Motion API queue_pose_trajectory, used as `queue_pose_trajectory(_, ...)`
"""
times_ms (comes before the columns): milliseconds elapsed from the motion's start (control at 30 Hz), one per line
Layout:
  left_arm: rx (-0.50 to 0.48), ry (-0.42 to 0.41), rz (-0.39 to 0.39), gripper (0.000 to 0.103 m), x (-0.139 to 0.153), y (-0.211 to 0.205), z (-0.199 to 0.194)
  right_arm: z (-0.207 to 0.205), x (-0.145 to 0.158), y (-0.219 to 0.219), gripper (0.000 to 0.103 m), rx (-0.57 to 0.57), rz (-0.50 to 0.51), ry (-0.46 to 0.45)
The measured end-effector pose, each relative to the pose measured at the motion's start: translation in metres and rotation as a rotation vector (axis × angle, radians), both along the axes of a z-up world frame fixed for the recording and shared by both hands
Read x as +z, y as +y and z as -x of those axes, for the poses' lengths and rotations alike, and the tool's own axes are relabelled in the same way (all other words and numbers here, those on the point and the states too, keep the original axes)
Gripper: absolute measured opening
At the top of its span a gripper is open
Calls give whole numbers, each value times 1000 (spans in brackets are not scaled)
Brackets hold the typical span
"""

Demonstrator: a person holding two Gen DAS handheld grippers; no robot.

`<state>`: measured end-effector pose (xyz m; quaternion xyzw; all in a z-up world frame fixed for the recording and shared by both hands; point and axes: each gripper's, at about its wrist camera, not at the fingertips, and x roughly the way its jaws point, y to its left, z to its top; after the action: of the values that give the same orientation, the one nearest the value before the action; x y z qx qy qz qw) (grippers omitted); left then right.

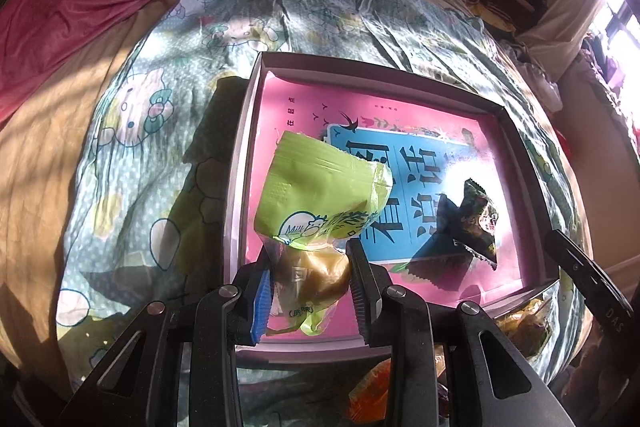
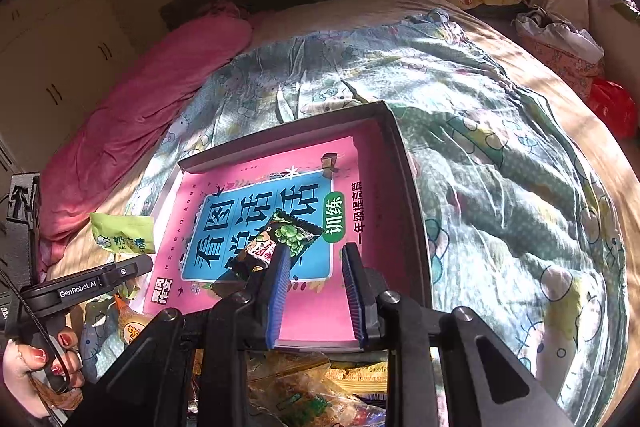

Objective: Organize snacks
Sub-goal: 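Carry the green bag with the left tool while the right tool carries the seaweed packet into the pink tray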

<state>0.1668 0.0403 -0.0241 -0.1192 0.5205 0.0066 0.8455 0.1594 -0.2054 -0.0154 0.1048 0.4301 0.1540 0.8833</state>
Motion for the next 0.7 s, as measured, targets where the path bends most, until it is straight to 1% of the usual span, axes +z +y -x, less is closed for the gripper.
queue_pose_trajectory(133,-2,31,30,35,-9,-1,-6,2,-6,4,28,11,6,23)
queue_pose_trajectory(400,-4,58,37,36,-18,-6,-10,7,-12,3,28,10,15,51)
queue_pose_trajectory(700,1,37,39,38,-13,-2,-10,8,-11,-1,28,-3,14,57)
